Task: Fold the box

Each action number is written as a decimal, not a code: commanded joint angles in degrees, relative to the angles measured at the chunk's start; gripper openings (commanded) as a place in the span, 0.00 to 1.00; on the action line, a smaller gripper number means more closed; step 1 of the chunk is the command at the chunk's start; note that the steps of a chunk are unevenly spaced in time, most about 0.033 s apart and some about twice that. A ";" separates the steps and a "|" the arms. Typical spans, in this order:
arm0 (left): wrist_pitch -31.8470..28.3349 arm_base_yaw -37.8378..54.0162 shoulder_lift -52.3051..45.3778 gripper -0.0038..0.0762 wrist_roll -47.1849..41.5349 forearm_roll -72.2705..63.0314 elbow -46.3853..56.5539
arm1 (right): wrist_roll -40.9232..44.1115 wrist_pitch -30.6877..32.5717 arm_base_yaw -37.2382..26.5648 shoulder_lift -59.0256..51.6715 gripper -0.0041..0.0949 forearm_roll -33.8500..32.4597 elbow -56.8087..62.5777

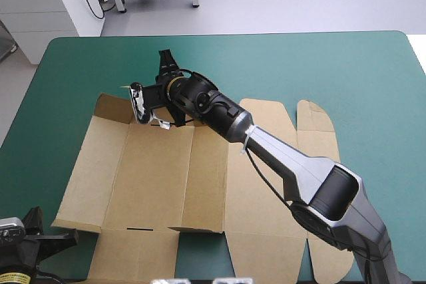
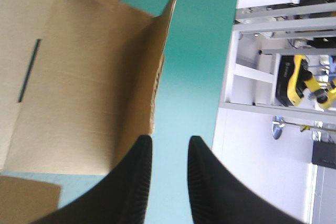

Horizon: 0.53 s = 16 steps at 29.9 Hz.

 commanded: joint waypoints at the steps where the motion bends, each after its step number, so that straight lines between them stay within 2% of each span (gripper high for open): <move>1: -4.14 0.11 0.69 0.04 0.06 0.73 -1.27 | 10.39 -8.13 -0.76 -4.18 0.40 -6.60 -1.58; 5: -4.14 0.11 0.69 0.04 0.06 0.73 -1.27 | 20.11 -6.80 -1.30 -4.18 0.49 -8.83 -1.58; 9: -4.79 0.11 0.69 0.04 0.06 0.73 -1.27 | 24.35 1.37 -0.98 -4.92 0.50 -10.46 -1.58; 11: -4.80 0.11 0.81 0.04 0.21 0.73 -1.27 | 26.04 6.81 -0.93 -5.57 0.41 -9.84 -1.58; 15: -4.69 0.11 3.11 0.04 0.35 0.73 -1.65 | 30.11 15.86 -0.93 -7.59 0.02 -8.12 -1.58; 16: -4.69 0.11 3.96 0.04 0.35 0.53 -2.25 | 31.73 17.11 -0.93 -8.19 0.04 -7.13 -1.58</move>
